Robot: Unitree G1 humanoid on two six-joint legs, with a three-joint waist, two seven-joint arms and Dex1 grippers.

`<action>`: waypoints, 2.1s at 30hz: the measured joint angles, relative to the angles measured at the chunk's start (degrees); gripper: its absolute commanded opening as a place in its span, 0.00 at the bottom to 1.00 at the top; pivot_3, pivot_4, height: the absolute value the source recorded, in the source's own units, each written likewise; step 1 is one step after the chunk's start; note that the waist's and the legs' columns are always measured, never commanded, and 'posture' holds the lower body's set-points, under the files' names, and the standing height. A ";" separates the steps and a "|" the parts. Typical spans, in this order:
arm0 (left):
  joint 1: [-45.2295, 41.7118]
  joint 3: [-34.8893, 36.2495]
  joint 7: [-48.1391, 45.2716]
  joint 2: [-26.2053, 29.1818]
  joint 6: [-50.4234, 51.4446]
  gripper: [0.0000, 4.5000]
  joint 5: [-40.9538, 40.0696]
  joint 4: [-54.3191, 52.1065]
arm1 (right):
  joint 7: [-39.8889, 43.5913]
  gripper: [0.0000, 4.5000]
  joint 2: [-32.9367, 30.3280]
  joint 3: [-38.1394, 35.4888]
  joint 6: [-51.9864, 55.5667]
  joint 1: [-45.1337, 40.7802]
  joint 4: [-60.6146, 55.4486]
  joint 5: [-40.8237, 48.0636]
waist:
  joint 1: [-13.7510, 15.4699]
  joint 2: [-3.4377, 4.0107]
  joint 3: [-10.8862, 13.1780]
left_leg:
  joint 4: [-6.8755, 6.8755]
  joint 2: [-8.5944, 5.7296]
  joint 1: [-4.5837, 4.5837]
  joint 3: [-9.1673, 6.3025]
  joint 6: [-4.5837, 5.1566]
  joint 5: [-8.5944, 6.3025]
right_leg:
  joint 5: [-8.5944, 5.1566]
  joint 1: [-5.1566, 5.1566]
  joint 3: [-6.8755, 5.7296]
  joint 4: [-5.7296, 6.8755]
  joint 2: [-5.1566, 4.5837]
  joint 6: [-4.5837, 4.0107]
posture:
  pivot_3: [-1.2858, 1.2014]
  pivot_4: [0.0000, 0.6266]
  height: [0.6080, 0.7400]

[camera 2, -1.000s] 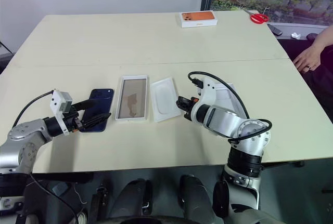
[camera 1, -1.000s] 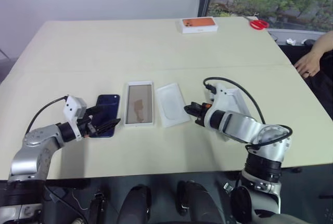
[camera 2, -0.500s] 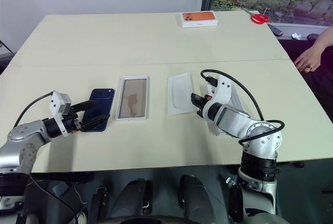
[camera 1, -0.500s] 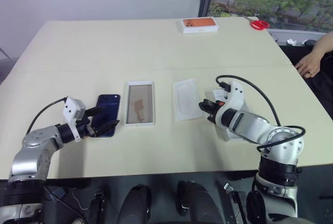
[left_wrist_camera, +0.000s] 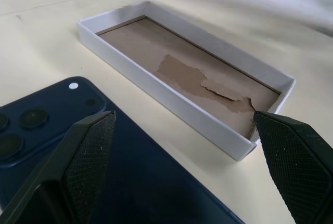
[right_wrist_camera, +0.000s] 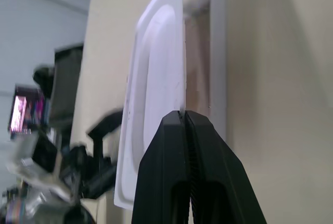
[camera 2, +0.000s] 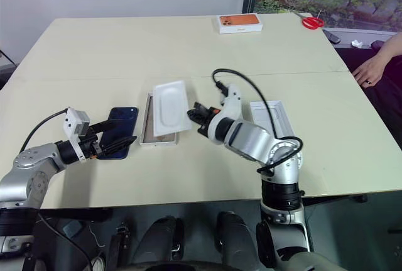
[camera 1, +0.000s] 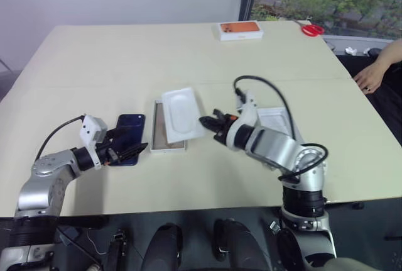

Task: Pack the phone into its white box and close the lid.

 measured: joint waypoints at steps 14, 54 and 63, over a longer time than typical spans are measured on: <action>1.52 -0.14 1.21 -0.05 2.38 1.00 0.00 -3.29 | 0.29 0.02 -1.71 3.91 -1.32 -2.11 4.56 -3.11 | -0.03 0.00 0.00 | 0.00 0.04 0.01 -0.01 0.00 0.00 | 0.02 -0.01 0.00 0.03 -0.01 -0.04 | 0.52 0.24 1.00; -14.69 -12.70 4.65 1.54 13.14 0.16 5.59 -10.34 | 44.79 0.00 -27.23 8.13 4.93 -0.30 -15.71 -40.02 | 0.30 -0.04 -0.02 | 0.10 -0.07 -0.03 0.04 0.00 0.00 | 0.05 0.03 0.01 -0.08 0.07 -0.05 | 0.52 0.24 1.00; -23.03 -27.05 0.26 2.92 13.97 0.16 14.96 -10.25 | 47.97 0.00 -27.38 7.39 5.42 0.76 -16.64 -45.06 | 0.24 -0.04 -0.02 | 0.10 -0.02 0.01 -0.01 0.00 0.00 | 0.05 0.01 0.00 0.03 0.20 -0.06 | 0.52 0.24 1.00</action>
